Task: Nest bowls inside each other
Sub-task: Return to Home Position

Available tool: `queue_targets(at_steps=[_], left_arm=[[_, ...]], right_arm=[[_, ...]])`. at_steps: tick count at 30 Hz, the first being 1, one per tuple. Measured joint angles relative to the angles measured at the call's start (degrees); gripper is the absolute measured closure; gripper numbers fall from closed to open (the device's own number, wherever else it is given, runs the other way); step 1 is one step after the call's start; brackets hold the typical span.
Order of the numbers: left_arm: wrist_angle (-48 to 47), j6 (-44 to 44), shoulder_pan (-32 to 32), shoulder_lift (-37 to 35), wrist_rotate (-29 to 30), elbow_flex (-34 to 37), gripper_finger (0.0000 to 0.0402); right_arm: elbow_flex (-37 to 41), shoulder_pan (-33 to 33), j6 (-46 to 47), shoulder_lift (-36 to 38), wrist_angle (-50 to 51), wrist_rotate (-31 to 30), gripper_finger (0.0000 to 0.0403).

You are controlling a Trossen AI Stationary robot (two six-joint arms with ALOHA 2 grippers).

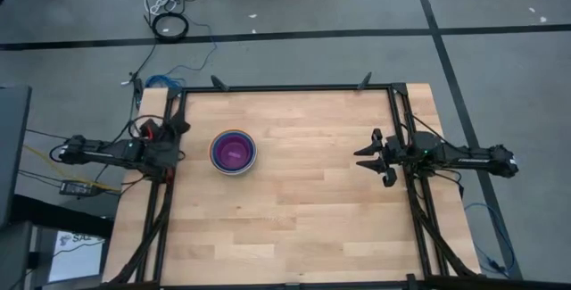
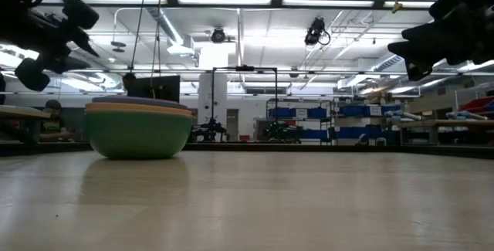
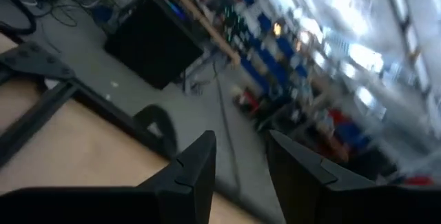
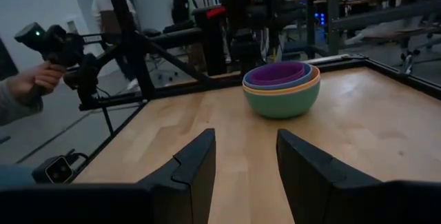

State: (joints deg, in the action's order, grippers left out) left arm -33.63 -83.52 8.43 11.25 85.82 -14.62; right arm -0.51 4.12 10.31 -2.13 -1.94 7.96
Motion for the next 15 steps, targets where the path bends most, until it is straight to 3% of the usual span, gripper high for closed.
queue_targets(at_steps=[3, 9, 12, 15], left_arm=[[9.28, -0.62, 0.0, 0.0, 4.14, 2.26, 0.0264], [19.84, -2.64, -2.16, 0.09, 4.42, 10.3, 0.0264], [28.05, 7.98, -2.1, 1.29, 4.33, 13.11, 0.0264], [28.89, 16.23, -1.95, 1.37, 4.05, 14.15, 0.0264]], right_arm=[[0.0, 0.0, 0.14, 0.0, -0.03, 0.01, 0.0259], [0.02, 0.0, 0.35, 0.0, -0.03, 0.03, 0.0259], [0.02, 0.02, 0.37, 0.0, -0.06, 0.06, 0.0259], [0.02, 0.04, 0.36, 0.0, -0.04, 0.03, 0.0259]])
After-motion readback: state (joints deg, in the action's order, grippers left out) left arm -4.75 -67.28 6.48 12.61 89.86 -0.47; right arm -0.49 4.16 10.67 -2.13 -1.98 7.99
